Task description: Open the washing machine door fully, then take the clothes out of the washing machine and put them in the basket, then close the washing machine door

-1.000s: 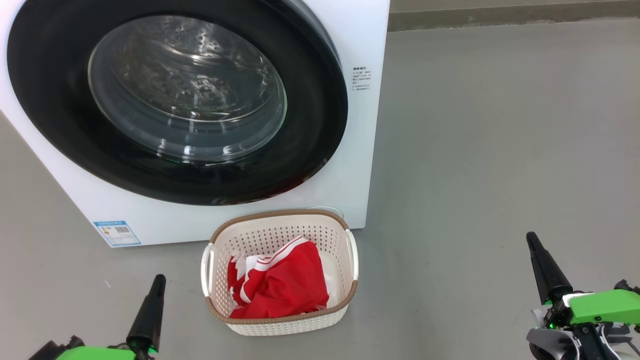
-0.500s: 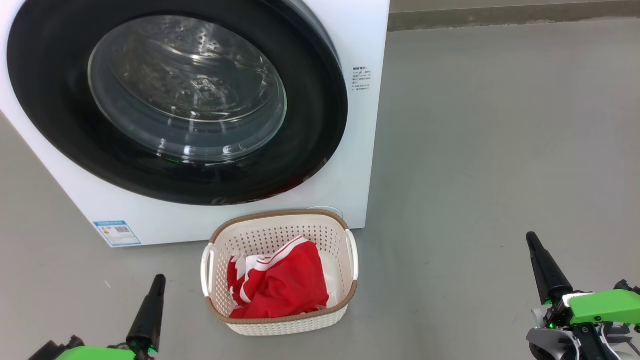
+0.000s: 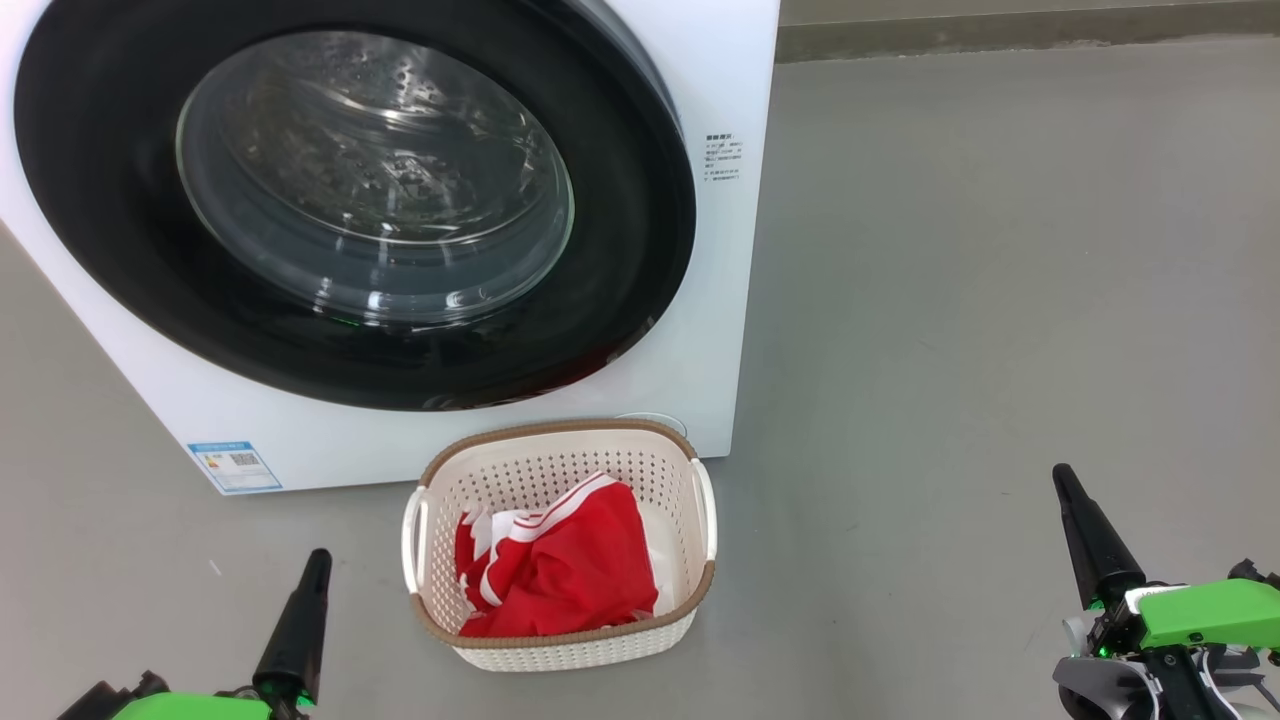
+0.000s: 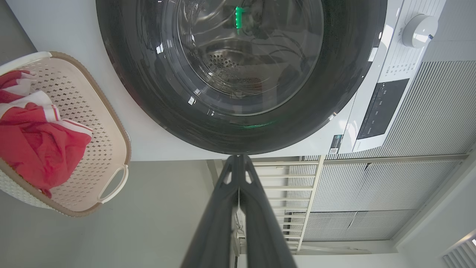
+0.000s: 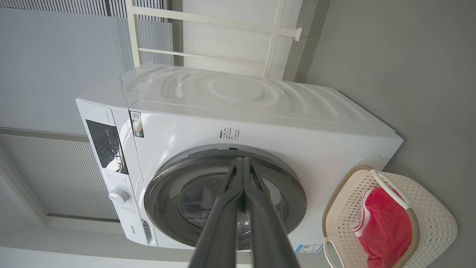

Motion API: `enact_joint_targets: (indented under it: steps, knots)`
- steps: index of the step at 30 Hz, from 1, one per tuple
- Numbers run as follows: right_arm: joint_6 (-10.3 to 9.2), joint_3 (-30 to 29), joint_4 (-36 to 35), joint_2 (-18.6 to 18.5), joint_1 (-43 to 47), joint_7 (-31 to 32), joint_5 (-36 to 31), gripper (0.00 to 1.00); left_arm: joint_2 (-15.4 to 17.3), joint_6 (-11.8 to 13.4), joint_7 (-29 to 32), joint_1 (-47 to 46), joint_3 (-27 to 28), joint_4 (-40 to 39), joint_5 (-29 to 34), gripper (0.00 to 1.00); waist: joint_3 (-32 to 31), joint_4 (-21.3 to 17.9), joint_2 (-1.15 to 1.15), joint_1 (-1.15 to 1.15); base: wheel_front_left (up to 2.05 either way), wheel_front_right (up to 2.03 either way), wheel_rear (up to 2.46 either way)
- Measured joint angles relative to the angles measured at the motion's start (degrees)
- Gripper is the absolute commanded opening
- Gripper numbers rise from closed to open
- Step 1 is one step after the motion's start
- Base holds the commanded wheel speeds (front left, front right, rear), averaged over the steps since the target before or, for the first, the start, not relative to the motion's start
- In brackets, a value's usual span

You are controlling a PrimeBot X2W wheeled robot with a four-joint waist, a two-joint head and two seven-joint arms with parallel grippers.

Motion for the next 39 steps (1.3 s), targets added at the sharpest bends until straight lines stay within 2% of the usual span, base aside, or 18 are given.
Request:
enact_joint_targets:
  steps: [39]
  knots:
    - [0.0, 0.0, 0.0, 0.0, 0.0, 0.0, 0.0, 0.0, 0.0, 0.0, 0.0, 0.0, 0.0, 0.0, 0.0, 0.0, 0.0, 0.0, 0.0, 0.0, 0.0, 0.0, 0.0]
